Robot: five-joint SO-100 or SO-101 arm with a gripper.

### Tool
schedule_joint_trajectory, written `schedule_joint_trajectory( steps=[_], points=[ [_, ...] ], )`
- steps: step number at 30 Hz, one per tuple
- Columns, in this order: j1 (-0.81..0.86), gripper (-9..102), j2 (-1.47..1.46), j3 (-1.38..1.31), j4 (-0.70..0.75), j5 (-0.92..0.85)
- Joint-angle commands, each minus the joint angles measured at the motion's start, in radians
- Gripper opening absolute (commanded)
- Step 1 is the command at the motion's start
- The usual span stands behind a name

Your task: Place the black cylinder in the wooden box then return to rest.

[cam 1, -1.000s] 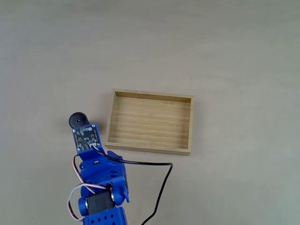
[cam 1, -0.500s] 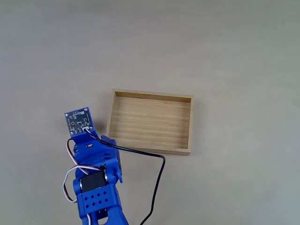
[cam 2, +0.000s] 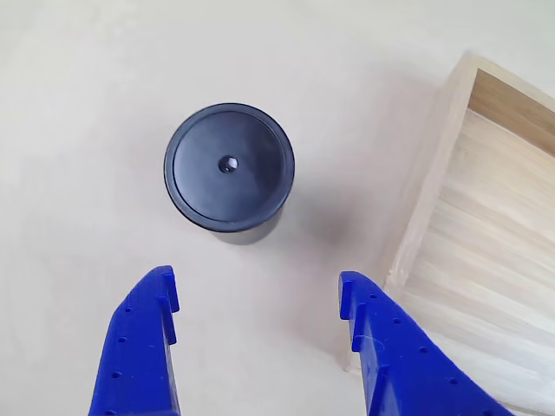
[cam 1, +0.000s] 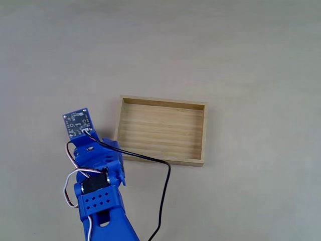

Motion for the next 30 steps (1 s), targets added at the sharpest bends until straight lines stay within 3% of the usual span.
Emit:
schedule_joint_trajectory(
  steps=[1,30],
  points=[
    [-0.015,28,0.002,-0.132,-0.037,0.002],
    [0.011,30,0.141,-0.219,-0.078,0.025]
  ],
)
